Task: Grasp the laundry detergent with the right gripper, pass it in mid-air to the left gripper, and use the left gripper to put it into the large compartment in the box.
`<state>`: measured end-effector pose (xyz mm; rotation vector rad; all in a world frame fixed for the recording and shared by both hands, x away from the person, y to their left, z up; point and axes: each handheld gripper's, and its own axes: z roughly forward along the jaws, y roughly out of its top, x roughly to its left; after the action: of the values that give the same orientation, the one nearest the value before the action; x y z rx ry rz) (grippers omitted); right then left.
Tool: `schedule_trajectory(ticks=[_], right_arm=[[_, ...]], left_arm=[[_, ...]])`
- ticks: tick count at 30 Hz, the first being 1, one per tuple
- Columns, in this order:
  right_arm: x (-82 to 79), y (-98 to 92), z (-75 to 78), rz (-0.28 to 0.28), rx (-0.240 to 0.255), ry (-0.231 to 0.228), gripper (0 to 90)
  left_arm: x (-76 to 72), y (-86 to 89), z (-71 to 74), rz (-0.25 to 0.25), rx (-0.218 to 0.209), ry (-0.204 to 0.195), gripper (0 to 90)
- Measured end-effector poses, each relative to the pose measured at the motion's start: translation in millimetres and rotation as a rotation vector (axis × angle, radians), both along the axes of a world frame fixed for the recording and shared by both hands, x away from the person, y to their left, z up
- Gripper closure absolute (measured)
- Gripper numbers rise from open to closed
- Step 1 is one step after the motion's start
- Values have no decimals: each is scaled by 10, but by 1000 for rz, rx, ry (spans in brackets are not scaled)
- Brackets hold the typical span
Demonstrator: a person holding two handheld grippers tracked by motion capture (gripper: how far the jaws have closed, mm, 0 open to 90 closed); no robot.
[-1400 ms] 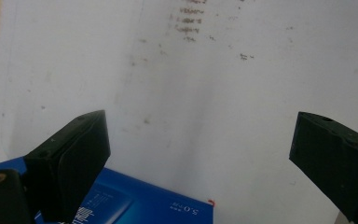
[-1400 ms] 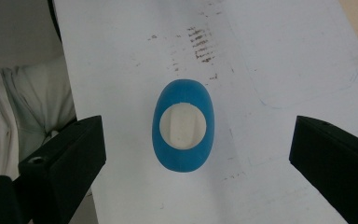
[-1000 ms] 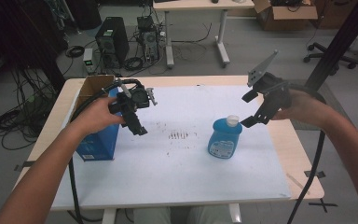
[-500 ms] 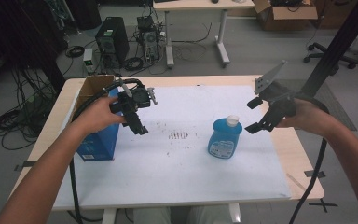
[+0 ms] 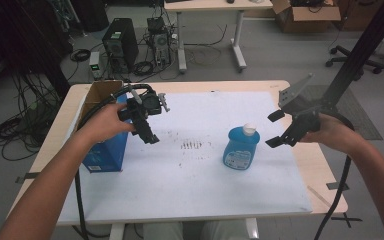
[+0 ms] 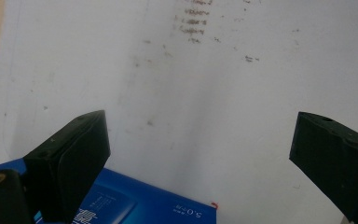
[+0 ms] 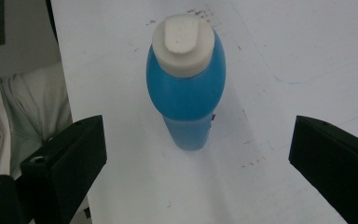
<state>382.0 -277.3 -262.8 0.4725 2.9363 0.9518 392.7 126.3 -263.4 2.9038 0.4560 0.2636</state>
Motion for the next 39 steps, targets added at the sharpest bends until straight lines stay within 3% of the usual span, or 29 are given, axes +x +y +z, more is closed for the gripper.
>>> schedule_trajectory(ticks=[21, 28, 39], right_arm=[[-25, -152, -254, -29, 64, 2, 32], [-45, -198, -349, -33, 117, -13, 34], [-85, -281, -434, -40, 158, -18, 33]], left_arm=[[0, -69, -24, -11, -1, 4, 52], [-4, -59, -20, -9, 3, 2, 53], [1, -58, -33, -9, 4, 2, 53]])
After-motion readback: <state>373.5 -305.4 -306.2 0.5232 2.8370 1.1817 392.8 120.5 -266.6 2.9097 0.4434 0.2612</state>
